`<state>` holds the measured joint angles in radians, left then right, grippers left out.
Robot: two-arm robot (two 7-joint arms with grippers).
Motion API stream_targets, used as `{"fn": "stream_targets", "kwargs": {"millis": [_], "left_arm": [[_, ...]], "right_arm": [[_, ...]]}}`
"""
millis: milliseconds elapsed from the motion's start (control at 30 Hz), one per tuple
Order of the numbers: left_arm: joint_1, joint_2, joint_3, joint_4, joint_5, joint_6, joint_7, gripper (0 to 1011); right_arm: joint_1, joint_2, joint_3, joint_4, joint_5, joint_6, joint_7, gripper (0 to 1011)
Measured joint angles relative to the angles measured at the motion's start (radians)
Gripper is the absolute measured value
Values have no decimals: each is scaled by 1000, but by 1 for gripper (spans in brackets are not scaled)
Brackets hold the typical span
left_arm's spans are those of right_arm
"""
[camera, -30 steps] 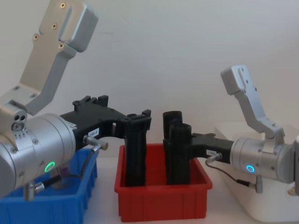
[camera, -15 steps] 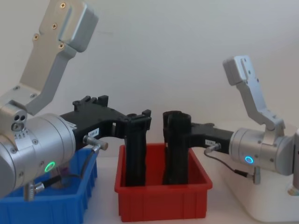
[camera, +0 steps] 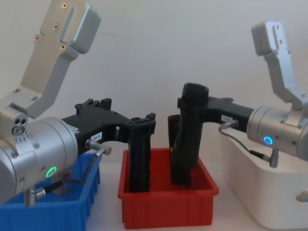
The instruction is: Pick the cotton swabs from the blue box and place them into the white box.
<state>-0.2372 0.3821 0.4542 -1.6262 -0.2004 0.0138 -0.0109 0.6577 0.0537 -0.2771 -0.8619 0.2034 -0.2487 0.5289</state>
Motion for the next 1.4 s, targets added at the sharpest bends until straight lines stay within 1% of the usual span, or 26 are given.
{"fn": "stream_targets", "kwargs": {"millis": [33,67,133,200,267,300,333,433,500,533,633,733,867,933,967,1067,1133,1167,1200,1300,1400], "left_arm": [[0,0,0,0,0,0,0,1004],[0,0,0,0,0,0,0,1004],[0,0,0,0,0,0,0,1004],[0,0,0,0,0,0,0,1004],[0,0,0,0,0,0,0,1004],[0,0,0,0,0,0,0,1004],[0,0,0,0,0,0,0,1004],[0,0,0,0,0,0,0,1004],[0,0,0,0,0,0,0,1004],[0,0,0,0,0,0,0,1004],[0,0,0,0,0,0,0,1004],[0,0,0,0,0,0,0,1004],[0,0,0,0,0,0,0,1004],[0,0,0,0,0,0,0,1004],[0,0,0,0,0,0,0,1004],[0,0,0,0,0,0,0,1004],[0,0,0,0,0,0,0,1004],[0,0,0,0,0,0,0,1004],[0,0,0,0,0,0,0,1004],[0,0,0,0,0,0,0,1004],[0,0,0,0,0,0,0,1004]], "right_arm": [[0,0,0,0,0,0,0,351],[-17,6,2,-39,5,11,-12,351],[-33,12,4,-75,9,21,-26,348],[-67,25,9,-153,17,45,-58,348],[-82,32,11,-186,20,56,-74,348],[-99,38,14,-224,23,67,-92,348],[-99,38,14,-224,23,67,-92,348],[-136,53,21,-306,26,101,-141,348],[-149,59,24,-334,27,113,-160,348],[-163,66,28,-365,27,129,-184,348],[-181,75,32,-404,27,149,-213,348],[-210,91,42,-464,27,190,-266,348],[-233,105,52,-510,26,224,-308,348],[-255,120,62,-551,27,260,-344,348],[-255,120,62,-551,27,260,-344,348],[-279,137,75,-590,29,302,-381,348],[-288,143,80,-601,31,318,-393,348],[-295,150,85,-614,32,335,-405,348],[-295,150,85,-614,32,335,-405,348],[-311,162,94,-633,36,373,-426,348],[-322,169,100,-642,39,399,-441,348]]}}
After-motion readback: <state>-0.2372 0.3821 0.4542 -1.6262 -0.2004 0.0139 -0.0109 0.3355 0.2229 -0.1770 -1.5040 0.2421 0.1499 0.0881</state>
